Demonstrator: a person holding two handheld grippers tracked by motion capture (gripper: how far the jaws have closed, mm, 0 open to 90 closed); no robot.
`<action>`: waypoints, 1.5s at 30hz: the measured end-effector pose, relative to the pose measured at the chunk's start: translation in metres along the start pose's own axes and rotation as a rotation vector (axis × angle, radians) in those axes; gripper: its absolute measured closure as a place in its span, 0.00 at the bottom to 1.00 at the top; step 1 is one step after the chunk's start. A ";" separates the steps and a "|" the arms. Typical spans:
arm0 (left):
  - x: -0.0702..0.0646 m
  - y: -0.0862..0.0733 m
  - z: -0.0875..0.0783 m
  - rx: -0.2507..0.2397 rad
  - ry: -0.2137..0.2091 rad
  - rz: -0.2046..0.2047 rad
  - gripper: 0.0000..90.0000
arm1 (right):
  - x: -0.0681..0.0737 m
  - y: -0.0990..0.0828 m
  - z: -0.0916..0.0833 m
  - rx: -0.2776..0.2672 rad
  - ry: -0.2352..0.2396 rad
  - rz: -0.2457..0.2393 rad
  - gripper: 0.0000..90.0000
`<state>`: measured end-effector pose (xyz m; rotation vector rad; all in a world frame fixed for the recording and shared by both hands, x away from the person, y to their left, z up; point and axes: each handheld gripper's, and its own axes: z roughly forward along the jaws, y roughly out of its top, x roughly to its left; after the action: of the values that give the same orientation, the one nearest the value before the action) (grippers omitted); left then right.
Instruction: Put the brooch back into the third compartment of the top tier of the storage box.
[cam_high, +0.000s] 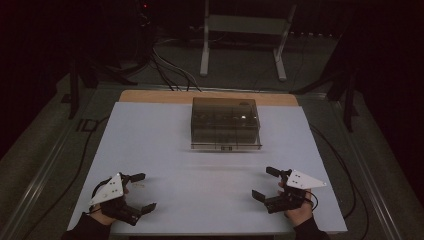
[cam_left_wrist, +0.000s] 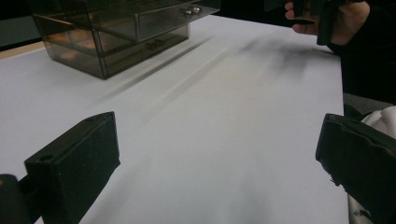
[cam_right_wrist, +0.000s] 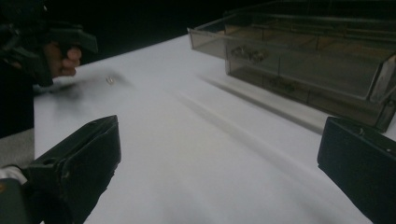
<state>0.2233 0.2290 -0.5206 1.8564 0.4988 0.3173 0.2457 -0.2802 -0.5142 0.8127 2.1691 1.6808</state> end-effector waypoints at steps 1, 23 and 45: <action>0.000 0.000 0.000 -0.002 0.001 0.000 0.01 | 0.000 -0.001 0.001 0.006 0.002 -0.006 0.00; 0.002 0.005 0.002 -0.002 -0.020 0.007 0.01 | 0.009 -0.001 0.004 0.047 -0.017 -0.064 0.00; -0.006 0.035 0.005 -0.039 -0.099 0.050 0.01 | 0.014 0.002 0.007 0.032 -0.002 -0.058 0.00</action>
<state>0.2265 0.2117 -0.4892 1.8393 0.3764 0.2647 0.2388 -0.2665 -0.5128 0.7519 2.2022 1.6200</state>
